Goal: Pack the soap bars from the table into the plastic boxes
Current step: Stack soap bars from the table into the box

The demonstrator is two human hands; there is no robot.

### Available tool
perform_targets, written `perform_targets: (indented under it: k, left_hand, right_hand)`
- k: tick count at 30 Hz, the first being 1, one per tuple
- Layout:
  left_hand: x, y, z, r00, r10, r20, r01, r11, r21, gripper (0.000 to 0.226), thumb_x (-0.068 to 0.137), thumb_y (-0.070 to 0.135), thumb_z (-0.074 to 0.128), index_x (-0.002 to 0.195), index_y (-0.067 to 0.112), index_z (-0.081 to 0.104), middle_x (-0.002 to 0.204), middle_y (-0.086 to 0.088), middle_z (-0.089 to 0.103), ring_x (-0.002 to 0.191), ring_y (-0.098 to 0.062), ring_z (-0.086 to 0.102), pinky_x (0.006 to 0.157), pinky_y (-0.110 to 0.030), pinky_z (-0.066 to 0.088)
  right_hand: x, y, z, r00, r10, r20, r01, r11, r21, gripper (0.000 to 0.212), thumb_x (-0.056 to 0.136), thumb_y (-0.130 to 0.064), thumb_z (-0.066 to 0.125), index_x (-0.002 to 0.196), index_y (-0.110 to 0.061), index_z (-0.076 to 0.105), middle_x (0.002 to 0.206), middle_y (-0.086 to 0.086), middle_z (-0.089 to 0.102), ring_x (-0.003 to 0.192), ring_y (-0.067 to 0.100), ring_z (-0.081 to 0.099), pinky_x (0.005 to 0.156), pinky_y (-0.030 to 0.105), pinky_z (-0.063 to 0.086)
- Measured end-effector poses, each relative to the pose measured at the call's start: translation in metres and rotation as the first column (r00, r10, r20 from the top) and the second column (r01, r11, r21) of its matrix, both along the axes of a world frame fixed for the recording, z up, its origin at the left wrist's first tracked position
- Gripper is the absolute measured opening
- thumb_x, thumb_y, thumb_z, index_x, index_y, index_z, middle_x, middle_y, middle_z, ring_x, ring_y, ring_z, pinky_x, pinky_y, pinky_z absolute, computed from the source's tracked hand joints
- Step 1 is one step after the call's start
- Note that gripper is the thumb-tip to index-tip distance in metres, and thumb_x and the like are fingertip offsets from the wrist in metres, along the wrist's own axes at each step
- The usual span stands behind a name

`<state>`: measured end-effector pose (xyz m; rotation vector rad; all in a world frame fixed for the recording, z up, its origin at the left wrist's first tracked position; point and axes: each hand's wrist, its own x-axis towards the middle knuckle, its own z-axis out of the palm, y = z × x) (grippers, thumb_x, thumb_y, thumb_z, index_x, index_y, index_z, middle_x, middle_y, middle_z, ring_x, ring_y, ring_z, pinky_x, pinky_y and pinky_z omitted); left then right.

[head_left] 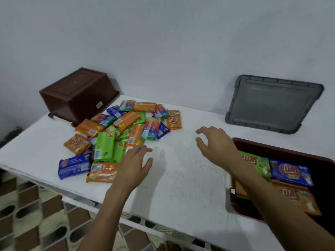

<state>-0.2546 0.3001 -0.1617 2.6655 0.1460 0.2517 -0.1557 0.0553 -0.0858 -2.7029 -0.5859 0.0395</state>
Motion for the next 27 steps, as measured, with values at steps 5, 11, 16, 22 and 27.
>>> perform_targets:
  k: [5, 11, 16, 22, 27]
  left_hand:
    - [0.003, 0.057, 0.000, 0.972, 0.233, -0.007, -0.232, 0.971, 0.065, 0.030, 0.090, 0.028, 0.062, 0.119, 0.019, 0.062, 0.128, -0.005, 0.057, 0.114, -0.029, 0.053, 0.092, -0.043, 0.047]
    - [0.017, 0.093, -0.005, 0.862, 0.490, -0.129, -0.473, 0.869, 0.146, 0.048, 0.092, 0.049, 0.051, 0.130, 0.020, 0.048, 0.143, -0.012, 0.040, 0.130, -0.036, 0.038, 0.103, -0.056, 0.035]
    - [0.031, 0.103, -0.011, 0.813, 0.546, -0.201, -0.531, 0.838, 0.127, 0.057, 0.089, 0.053, 0.054, 0.134, 0.022, 0.038, 0.146, -0.015, 0.033, 0.134, -0.038, 0.031, 0.105, -0.056, 0.033]
    - [0.040, 0.103, -0.015, 0.788, 0.581, -0.205, -0.573, 0.813, 0.105, 0.068, 0.089, 0.046, 0.059, 0.143, 0.021, 0.026, 0.146, -0.020, 0.031, 0.135, -0.043, 0.027, 0.105, -0.058, 0.032]
    - [0.044, 0.104, -0.015, 0.811, 0.552, -0.192, -0.550, 0.832, 0.068, 0.072, 0.085, 0.046, 0.064, 0.142, 0.025, 0.027, 0.144, -0.020, 0.034, 0.134, -0.042, 0.030, 0.104, -0.059, 0.033]
  right_hand:
    - [0.015, 0.082, -0.009, 0.992, 0.120, -0.025, -0.120, 0.993, 0.006, 0.035, 0.097, -0.033, 0.048, 0.129, -0.021, 0.055, 0.123, 0.006, 0.059, 0.109, 0.024, 0.055, 0.086, 0.035, 0.049]
    - [0.049, 0.156, -0.048, 0.957, 0.263, -0.122, -0.280, 0.948, -0.150, 0.051, 0.096, -0.030, 0.050, 0.145, -0.029, 0.036, 0.137, 0.016, 0.042, 0.121, 0.039, 0.046, 0.090, 0.044, 0.048]
    - [0.063, 0.184, -0.076, 0.936, 0.294, -0.194, -0.347, 0.867, -0.357, 0.067, 0.095, -0.021, 0.050, 0.150, -0.040, 0.018, 0.158, 0.019, 0.008, 0.140, 0.046, 0.019, 0.102, 0.053, 0.042]
    - [0.066, 0.190, -0.093, 0.935, 0.348, -0.072, -0.345, 0.840, -0.418, 0.075, 0.091, -0.007, 0.060, 0.149, -0.032, 0.019, 0.152, 0.025, 0.018, 0.134, 0.048, 0.028, 0.093, 0.051, 0.050]
    - [0.068, 0.179, -0.088, 0.933, 0.351, -0.076, -0.358, 0.897, -0.257, 0.058, 0.094, -0.010, 0.053, 0.142, -0.032, 0.026, 0.142, 0.017, 0.036, 0.122, 0.038, 0.045, 0.091, 0.046, 0.052]
